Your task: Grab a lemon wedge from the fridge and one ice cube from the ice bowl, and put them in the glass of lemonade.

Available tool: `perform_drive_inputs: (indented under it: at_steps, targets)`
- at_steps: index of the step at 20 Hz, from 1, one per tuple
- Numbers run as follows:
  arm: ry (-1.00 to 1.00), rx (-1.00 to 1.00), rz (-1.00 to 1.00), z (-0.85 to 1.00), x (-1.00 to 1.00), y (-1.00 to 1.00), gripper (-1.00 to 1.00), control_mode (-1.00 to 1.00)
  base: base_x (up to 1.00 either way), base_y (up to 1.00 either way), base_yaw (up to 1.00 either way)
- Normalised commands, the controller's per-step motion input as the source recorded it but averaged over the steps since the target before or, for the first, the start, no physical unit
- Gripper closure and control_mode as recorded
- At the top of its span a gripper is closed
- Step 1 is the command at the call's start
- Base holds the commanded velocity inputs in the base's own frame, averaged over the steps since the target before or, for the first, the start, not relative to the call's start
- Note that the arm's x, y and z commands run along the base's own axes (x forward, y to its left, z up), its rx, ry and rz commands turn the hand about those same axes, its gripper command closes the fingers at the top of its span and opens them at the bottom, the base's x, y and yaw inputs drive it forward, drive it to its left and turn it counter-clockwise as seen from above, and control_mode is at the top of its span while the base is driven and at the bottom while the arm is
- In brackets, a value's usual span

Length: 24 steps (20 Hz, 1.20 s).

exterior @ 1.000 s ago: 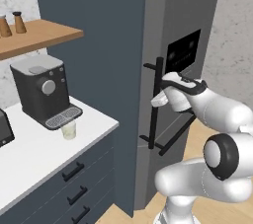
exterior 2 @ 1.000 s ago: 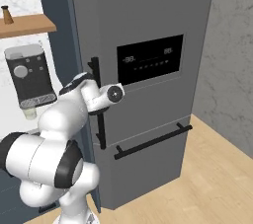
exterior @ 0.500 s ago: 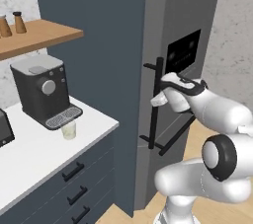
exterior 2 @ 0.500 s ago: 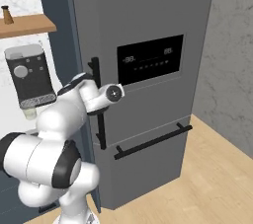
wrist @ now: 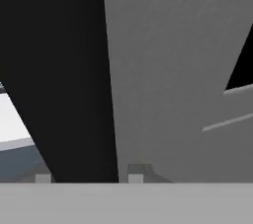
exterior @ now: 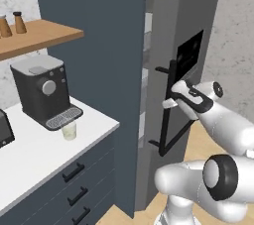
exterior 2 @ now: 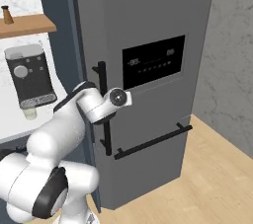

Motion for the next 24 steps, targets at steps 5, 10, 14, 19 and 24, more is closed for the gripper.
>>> perform_drive_inputs:
  at_steps: [5,10,14,19,24]
  targets:
    - [0.0,0.14,-0.26,0.21,-0.43,-1.0,1.0,-1.0,0.0,0.0,0.0]
    - [0.07,0.15,-0.28,0.3,-0.26,-1.0,1.0,-1.0,0.0,0.0,0.0]
    - [0.12,0.16,-0.3,0.24,-0.19,-1.0,1.0,-1.0,0.0,0.0,0.0]
    - [0.07,0.15,-0.33,0.01,-0.07,-1.0,1.0,-1.0,0.0,0.0,0.0]
    - [0.0,0.01,-0.22,-0.05,-0.02,-0.67,-1.0,-1.0,0.0,0.0,0.0]
